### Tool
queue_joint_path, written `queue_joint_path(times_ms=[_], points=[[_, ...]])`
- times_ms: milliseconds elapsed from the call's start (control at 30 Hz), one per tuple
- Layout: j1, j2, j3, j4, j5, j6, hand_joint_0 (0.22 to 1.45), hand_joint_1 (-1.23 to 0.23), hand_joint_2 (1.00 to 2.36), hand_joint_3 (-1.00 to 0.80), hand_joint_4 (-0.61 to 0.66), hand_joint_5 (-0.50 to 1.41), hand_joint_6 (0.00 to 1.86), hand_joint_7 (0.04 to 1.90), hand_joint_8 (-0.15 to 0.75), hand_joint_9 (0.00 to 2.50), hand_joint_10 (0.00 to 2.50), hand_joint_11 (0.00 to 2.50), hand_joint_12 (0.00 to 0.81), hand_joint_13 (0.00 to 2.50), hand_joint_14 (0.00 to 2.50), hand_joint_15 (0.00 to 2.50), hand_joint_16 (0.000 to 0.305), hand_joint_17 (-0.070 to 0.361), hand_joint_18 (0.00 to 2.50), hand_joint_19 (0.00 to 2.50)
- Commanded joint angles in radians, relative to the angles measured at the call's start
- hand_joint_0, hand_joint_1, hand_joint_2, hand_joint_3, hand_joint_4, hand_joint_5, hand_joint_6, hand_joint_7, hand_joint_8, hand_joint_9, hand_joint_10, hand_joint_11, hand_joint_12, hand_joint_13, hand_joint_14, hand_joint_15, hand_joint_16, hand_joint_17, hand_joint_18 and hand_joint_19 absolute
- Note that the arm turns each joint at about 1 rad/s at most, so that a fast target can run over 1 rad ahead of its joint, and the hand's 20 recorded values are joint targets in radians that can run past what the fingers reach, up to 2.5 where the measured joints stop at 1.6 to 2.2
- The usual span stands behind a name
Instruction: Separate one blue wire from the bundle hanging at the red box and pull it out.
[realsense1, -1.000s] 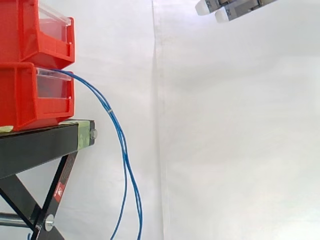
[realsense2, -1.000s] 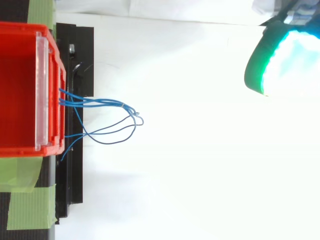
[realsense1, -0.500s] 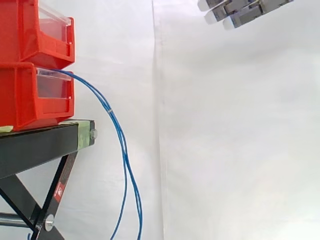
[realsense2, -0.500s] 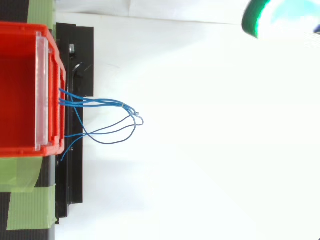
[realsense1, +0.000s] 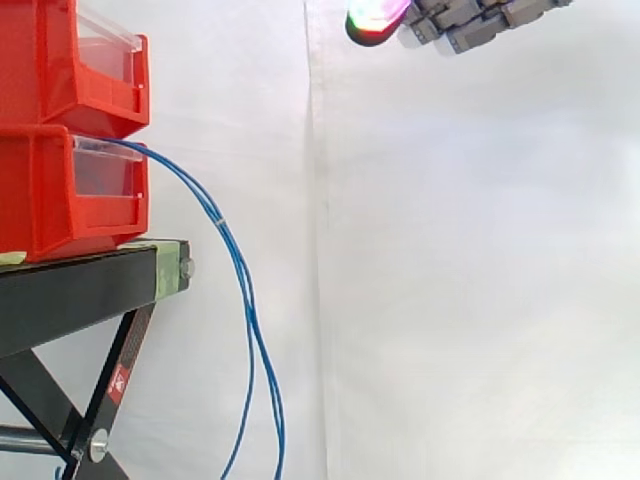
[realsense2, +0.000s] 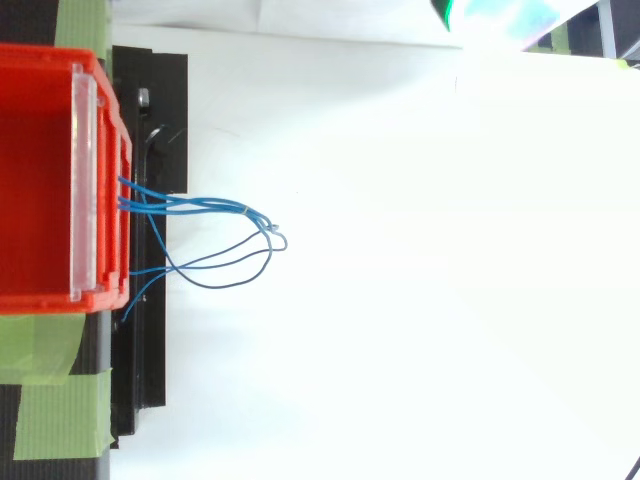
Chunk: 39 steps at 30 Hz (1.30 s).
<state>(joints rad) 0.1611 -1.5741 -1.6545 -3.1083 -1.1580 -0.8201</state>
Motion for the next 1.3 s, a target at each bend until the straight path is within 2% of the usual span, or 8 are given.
queue_joint_path(times_ms=[0, 333, 533, 667, 700, 833, 1133, 1267], points=[[0.02, -0.01, -0.001, 0.019, 0.001, -0.126, 0.49, -0.46, 1.0, -0.5, 0.24, -0.24, 0.5, 0.88, 0.227, 0.0, 0.0, 0.0, 0.318, 0.0, 0.0, 0.13, 0.065, 0.147, 0.0, 0.0], [0.037, -0.156, -0.001, 0.01, 0.017, -0.08, 0.5, -0.52, 1.0, -0.5, 0.3, -0.21, 0.5, 0.99, 0.265, 0.08, 0.0, 0.0, 0.335, 0.0, 0.0, 0.12, 0.065, 0.147, 0.0, 0.0], [0.037, -0.172, -0.031, 0.03, 0.014, -0.073, 0.5, -0.52, 1.0, -0.5, 0.3, -0.2, 0.5, 0.98, 0.275, 0.12, 0.0, 0.04, 0.339, 0.0, 0.0, 0.12, 0.065, 0.146, 0.0, 0.0], [0.037, -0.172, -0.105, 0.148, 0.014, -0.068, 0.5, -0.52, 1.0, -0.5, 0.3, -0.2, 0.5, 0.97, 0.276, 0.12, 0.0, 0.05, 0.34, 0.0, 0.0, 0.12, 0.065, 0.146, 0.0, 0.0], [0.038, -0.172, -0.134, 0.238, 0.017, -0.063, 0.5, -0.52, 1.0, -0.5, 0.3, -0.2, 0.5, 0.97, 0.276, 0.12, 0.0, 0.04, 0.341, 0.0, 0.0, 0.13, 0.065, 0.146, 0.0, 0.0], [0.038, -0.172, -0.169, 0.381, 0.034, -0.065, 0.5, -0.51, 1.0, -0.5, 0.3, -0.2, 0.5, 0.96, 0.275, 0.12, 0.0, 0.04, 0.341, 0.0, 0.0, 0.12, 0.065, 0.146, 0.0, 0.0], [0.035, -0.19, -0.225, 0.49, 0.061, -0.09, 0.5, -0.5, 1.0, -0.5, 0.29, -0.21, 0.5, 0.94, 0.276, 0.12, 0.0, 0.04, 0.344, 0.0, 0.0, 0.14, 0.064, 0.145, 0.0, 0.0], [0.026, -0.245, -0.235, 0.626, 0.058, -0.063, 0.5, -0.5, 1.0, -0.5, 0.29, -0.21, 0.5, 0.93, 0.279, 0.13, 0.0, 0.04, 0.345, 0.0, 0.0, 0.13, 0.065, 0.145, 0.0, 0.0]])
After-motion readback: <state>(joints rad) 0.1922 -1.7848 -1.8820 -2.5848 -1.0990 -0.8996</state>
